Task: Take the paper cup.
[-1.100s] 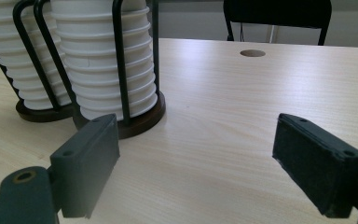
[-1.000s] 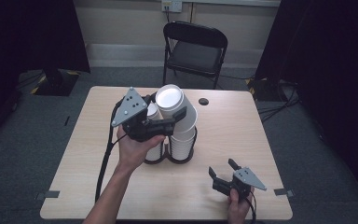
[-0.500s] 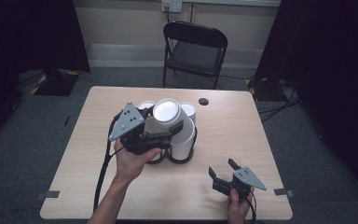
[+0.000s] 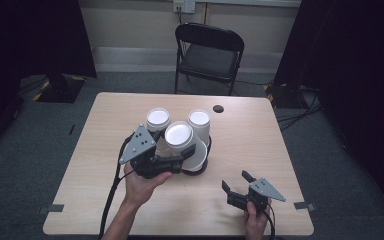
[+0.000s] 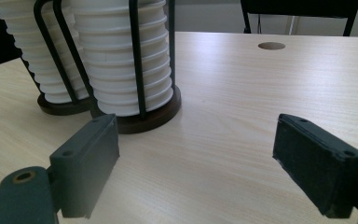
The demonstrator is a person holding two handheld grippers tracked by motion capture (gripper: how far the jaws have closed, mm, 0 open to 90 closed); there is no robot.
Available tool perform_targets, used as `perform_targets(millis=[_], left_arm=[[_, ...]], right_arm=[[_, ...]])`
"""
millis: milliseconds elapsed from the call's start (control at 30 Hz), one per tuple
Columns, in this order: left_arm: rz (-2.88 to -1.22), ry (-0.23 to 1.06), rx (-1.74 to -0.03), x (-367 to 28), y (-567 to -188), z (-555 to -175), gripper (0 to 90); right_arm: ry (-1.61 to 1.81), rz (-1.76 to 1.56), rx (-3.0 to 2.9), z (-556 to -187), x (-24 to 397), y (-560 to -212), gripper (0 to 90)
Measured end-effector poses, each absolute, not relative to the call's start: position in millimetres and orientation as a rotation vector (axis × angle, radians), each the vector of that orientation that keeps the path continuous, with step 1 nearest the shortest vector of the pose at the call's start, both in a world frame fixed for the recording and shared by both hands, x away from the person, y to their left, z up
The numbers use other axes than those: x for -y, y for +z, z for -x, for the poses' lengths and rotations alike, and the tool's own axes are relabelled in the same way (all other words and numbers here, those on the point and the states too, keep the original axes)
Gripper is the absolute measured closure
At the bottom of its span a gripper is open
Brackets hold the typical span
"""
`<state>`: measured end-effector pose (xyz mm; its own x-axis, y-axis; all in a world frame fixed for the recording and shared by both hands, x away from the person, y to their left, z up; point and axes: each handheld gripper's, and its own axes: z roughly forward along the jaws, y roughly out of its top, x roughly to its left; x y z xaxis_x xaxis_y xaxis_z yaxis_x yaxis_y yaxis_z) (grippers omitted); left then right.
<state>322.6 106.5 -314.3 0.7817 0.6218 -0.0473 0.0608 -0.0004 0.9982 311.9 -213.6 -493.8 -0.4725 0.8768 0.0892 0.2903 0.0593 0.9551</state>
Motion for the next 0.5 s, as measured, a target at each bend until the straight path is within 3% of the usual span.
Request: perform_targets(millis=[500], left_arm=[[-1.547,0.410,-0.591,-114,-350,-308,21.9]], right_arm=[[1.650,-0.978,-1.904,-290,174,-487,13.6]])
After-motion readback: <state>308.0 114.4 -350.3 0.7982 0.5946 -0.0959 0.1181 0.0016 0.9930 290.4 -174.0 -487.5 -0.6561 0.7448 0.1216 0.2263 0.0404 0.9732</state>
